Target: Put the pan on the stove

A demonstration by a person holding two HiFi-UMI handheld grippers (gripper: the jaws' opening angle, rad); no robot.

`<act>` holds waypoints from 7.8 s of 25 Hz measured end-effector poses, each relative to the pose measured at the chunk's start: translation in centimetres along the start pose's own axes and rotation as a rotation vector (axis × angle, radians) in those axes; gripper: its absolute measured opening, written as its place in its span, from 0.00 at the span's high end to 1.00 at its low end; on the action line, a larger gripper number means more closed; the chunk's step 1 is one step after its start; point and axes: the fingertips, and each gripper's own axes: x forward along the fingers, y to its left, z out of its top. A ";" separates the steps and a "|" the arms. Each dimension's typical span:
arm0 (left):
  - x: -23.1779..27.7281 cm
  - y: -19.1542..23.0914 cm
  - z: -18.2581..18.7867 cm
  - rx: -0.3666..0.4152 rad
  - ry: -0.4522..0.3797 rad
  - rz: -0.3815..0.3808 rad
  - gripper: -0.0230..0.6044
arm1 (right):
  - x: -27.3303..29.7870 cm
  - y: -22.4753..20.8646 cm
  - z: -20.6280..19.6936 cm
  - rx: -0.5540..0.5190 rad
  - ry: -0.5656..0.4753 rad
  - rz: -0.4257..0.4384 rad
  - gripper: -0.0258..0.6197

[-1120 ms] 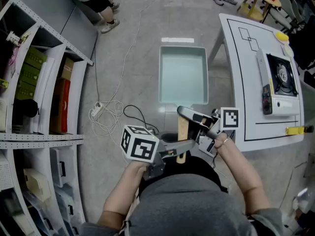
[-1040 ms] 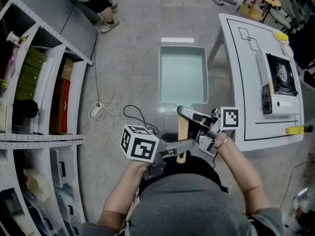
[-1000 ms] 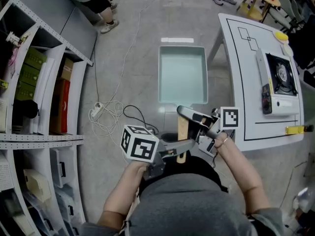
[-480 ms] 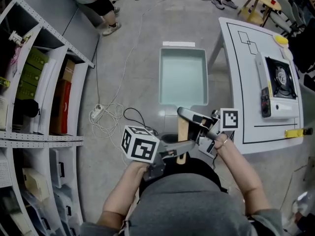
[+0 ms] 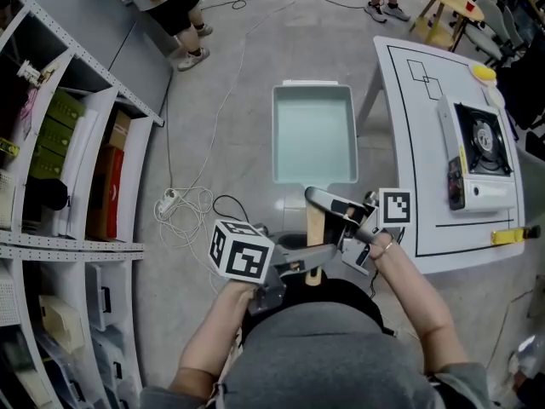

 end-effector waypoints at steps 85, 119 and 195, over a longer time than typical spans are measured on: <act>28.7 2.7 23.6 0.251 1.405 -0.777 0.73 | -32.4 0.4 32.8 -0.191 -1.592 -0.314 0.69; 34.5 1.5 20.3 0.170 1.483 -0.703 0.73 | -39.3 -1.5 31.1 -0.076 -1.703 -0.236 0.68; 35.7 1.5 20.8 -0.173 1.315 -0.552 0.69 | -39.8 -2.2 30.8 -0.032 -1.696 -0.203 0.69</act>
